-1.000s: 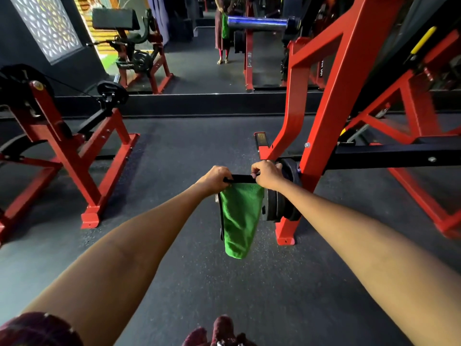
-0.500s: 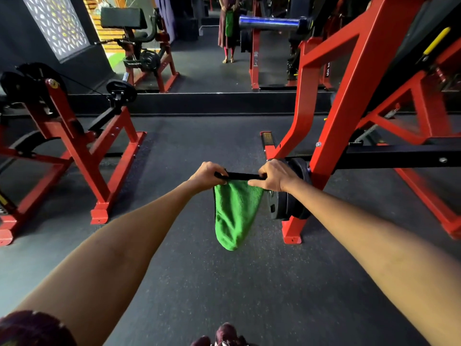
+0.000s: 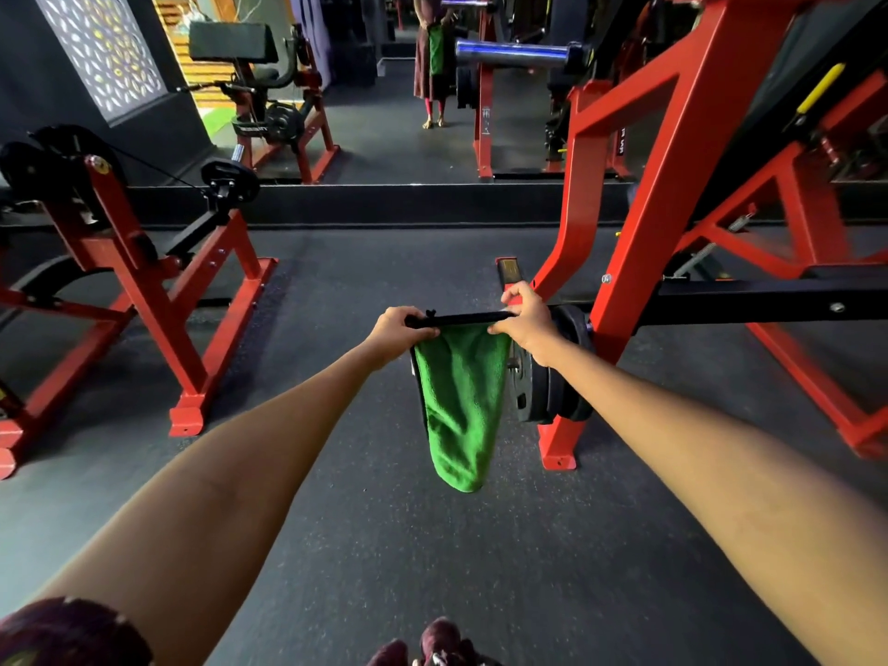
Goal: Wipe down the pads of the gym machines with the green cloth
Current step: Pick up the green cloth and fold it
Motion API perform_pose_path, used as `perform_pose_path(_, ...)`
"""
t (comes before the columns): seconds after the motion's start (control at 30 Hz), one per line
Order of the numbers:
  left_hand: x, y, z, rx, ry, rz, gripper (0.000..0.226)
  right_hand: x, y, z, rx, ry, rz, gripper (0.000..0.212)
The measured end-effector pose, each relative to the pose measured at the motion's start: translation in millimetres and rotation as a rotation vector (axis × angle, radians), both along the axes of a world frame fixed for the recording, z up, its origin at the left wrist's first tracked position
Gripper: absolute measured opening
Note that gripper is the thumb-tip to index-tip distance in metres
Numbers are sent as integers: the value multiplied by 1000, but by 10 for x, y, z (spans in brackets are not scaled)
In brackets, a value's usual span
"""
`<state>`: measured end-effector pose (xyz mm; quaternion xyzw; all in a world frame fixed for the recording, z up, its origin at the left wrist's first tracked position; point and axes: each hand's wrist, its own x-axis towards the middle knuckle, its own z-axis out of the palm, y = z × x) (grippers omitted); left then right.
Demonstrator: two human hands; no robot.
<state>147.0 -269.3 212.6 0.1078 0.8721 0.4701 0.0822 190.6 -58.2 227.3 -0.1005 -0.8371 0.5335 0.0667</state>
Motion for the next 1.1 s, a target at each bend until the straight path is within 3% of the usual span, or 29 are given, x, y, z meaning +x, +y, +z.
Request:
perform_pose_path(0.13, 36, 66, 119, -267, 105, -144, 40, 15, -120, 39, 13, -16, 134, 32)
perform_pose_path(0.3, 164, 282, 310, -481, 173, -350, 25, -39, -221, 55, 337, 86, 177, 27)
perform_pose_path(0.37, 219, 334, 319, -424, 96, -349, 26, -40, -210, 102, 444, 141, 187, 30)
perform_pose_path(0.47, 268, 356, 302, -63, -139, -297, 30, -20, -215, 198, 432, 84, 224, 26)
perform_pose_path(0.57, 206, 349, 284, 118, -54, -94, 19, -26, -213, 248, 387, -5, 196, 23)
perform_pose_path(0.6, 186, 350, 288, 123, -24, -74, 18, -21, -217, 254, 379, -18, 190, 23)
perform_pose_path(0.67, 166, 354, 284, 116, -44, -145, 38, -1, -246, 268, 373, 3, 230, 21)
perform_pose_path(0.73, 156, 349, 239, 50, -62, -244, 48, 9, -274, 298, 309, 53, 294, 32)
perform_pose_path(0.8, 150, 336, 179, 11, -55, -305, 39, -4, -296, 321, 184, 94, 304, 39)
perform_pose_path(0.9, 107, 280, 41, 74, 29, -217, 26, -34, -313, 387, 44, 88, 208, 40)
perform_pose_path(0.93, 98, 257, 13, 88, 69, -183, 22, -55, -297, 397, 77, 82, 198, 35)
perform_pose_path(1.03, 121, 229, -1, 75, 160, -154, 17, -82, -275, 432, 474, 48, 304, 26)
perform_pose_path(1.1, 155, 211, 10, 70, 197, -154, 19, -100, -322, 440, 536, 121, 320, 20)
